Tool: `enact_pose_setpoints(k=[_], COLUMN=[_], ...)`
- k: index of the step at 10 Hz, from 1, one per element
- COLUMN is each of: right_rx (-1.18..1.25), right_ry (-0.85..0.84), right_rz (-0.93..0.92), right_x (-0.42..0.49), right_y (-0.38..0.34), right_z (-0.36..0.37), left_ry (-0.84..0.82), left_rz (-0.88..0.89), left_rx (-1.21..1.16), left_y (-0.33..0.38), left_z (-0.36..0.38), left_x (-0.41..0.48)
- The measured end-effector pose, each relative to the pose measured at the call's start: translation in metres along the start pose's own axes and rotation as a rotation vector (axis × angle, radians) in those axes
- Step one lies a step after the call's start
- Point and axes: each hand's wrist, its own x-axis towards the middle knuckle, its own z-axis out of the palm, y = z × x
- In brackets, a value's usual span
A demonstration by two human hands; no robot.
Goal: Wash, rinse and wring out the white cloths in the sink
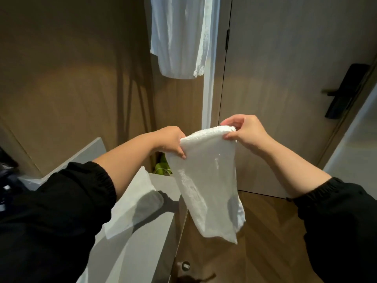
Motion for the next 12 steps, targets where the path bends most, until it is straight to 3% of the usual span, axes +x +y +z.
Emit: enact_pose_setpoints(k=[1, 2, 3, 4, 5, 6, 7, 8, 9, 10, 11, 12], right_rx=[0.193, 0.551, 0.767, 0.717, 0.442, 0.113, -0.124, -0.644, -0.815, -0.787, -0.820, -0.665], right_ry=[0.043, 0.013, -0.093, -0.132, -0.107, -0.083, -0.216, -0.846, -1.090, -0.891, -0.895, -0.821], right_rz=[0.050, 0.178, 0.221, 0.201, 0.060, -0.262, -0.499, -0.455, -0.290, -0.419, -0.428, -0.376], right_x=[0.019, 0.042, 0.068, 0.100, 0.127, 0.133, 0.128, 0.113, 0.093, 0.064, 0.029, 0.027], right_y=[-0.010, -0.029, -0.055, -0.082, -0.100, -0.102, -0.082, -0.041, 0.006, 0.052, 0.095, 0.108], right_z=[0.007, 0.016, 0.033, 0.064, 0.109, 0.158, 0.198, 0.227, 0.267, 0.316, 0.343, 0.344], left_ry=[0.068, 0.182, 0.221, 0.314, 0.603, 0.819, 0.821, 0.231, -0.009, 0.170, 0.165, 0.253], left_rz=[-0.100, -0.171, -0.213, -0.279, -0.438, -0.572, -0.600, -0.590, -0.633, -0.730, -0.828, -0.930], left_rx=[-0.372, -0.850, -1.127, -1.132, -0.678, -0.083, 0.091, 0.025, -0.222, -0.100, -0.059, -0.087], left_y=[-0.020, -0.025, -0.029, -0.050, -0.079, -0.107, -0.142, -0.172, -0.192, -0.207, -0.197, -0.184], left_z=[-0.014, -0.035, -0.065, -0.099, -0.121, -0.113, -0.077, -0.030, 0.030, 0.100, 0.150, 0.178], left_x=[-0.012, -0.030, -0.042, -0.060, -0.077, -0.091, -0.109, -0.134, -0.142, -0.123, -0.101, -0.085])
